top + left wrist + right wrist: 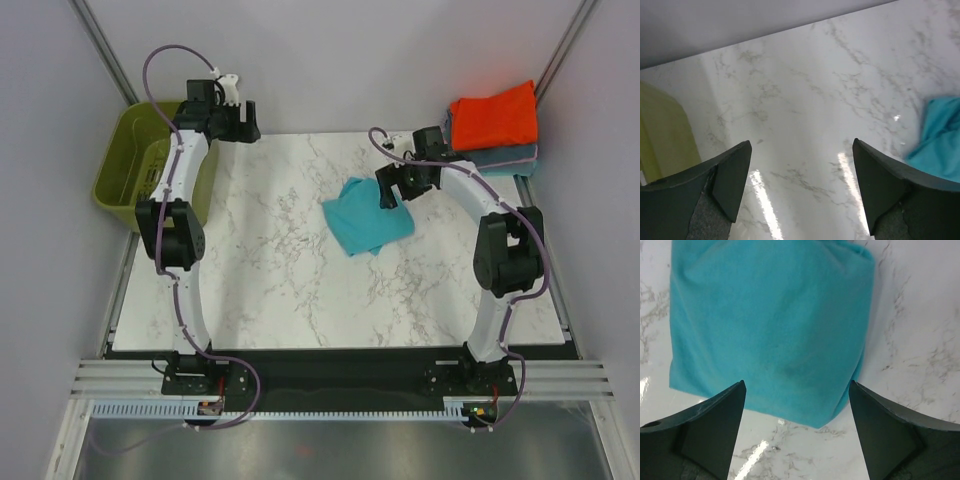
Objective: Fold and stack the t-shirts
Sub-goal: Flatten the tshirt out
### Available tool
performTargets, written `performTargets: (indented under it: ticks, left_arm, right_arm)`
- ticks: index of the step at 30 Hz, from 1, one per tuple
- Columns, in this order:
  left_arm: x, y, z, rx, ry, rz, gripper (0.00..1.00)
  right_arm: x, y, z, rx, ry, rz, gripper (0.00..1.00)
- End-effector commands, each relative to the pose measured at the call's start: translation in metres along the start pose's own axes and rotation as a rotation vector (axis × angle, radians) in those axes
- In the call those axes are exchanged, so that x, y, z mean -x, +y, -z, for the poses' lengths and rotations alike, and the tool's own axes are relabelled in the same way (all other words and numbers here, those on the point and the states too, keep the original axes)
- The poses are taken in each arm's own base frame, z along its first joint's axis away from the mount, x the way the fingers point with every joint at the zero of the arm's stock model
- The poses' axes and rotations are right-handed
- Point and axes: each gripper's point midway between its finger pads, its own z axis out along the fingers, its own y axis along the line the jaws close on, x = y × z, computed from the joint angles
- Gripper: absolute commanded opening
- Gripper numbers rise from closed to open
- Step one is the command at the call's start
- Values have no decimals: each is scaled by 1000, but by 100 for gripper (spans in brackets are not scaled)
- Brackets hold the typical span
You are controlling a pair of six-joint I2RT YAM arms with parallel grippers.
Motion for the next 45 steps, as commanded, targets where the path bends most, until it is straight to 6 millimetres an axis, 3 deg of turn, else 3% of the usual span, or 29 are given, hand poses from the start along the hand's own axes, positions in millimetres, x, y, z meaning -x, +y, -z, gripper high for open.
performTargets:
  ticks: [1,2,5,7,8,12,13,17,20,23,24,26,27,29,33,35,36,37,39,44,45]
  left_arm:
    - [48,-80,57,-160,-107,31,89]
    - [29,-89,53,-183,-56,49,89]
    - [0,-125,58,-276,23,68,86]
    - [-8,-142,62,-301,44,54,86]
    - [-16,-146,61,-308,64,52,86]
    - [-20,-161,65,-322,76,36,86]
    - [-19,-163,66,-319,74,30,86]
    - [-16,-164,68,-291,63,-2,86]
    - [-19,-159,71,-239,66,-14,87]
    - [-27,-146,68,-183,85,-10,91]
    - [-29,-140,68,-171,92,-2,91]
    - [-35,-136,69,-171,112,21,92]
    - [-35,-132,71,-164,111,28,92]
    - [-39,-128,74,-153,122,17,92]
    - [-37,-103,81,-77,114,0,93]
    - [-27,-97,92,-76,84,60,93]
    - [-21,-83,104,-57,62,97,93]
    - [-23,-78,105,-54,66,133,93]
    - [-10,-67,128,-54,12,194,93]
    - [-1,-70,168,-55,-61,152,94]
    - [1,-70,172,-52,-71,147,93]
  right_arm:
    - [-24,10,-12,39,76,66,91]
    - [-28,11,-16,37,92,73,89]
    - [-42,9,-31,25,153,78,75]
    - [-44,8,-38,22,167,83,58]
    - [-44,5,-40,11,171,88,54]
    - [-40,2,-43,-3,169,103,44]
    - [-37,3,-42,3,165,108,30]
    - [-22,3,-33,-6,132,141,0]
    - [3,4,-11,-43,79,209,0]
    - [44,9,26,-80,-33,278,0]
    - [66,13,46,-96,-96,308,0]
    - [87,23,68,-93,-158,357,0]
    - [108,32,90,-101,-222,388,0]
    - [128,44,113,-101,-292,427,0]
    - [171,68,184,-139,-473,488,0]
    - [183,80,207,-144,-535,506,0]
    - [192,88,229,-156,-593,523,0]
    - [197,93,238,-161,-621,533,0]
    - [203,115,255,-142,-674,564,0]
    - [213,176,275,-9,-760,575,0]
    - [221,181,290,3,-801,548,0]
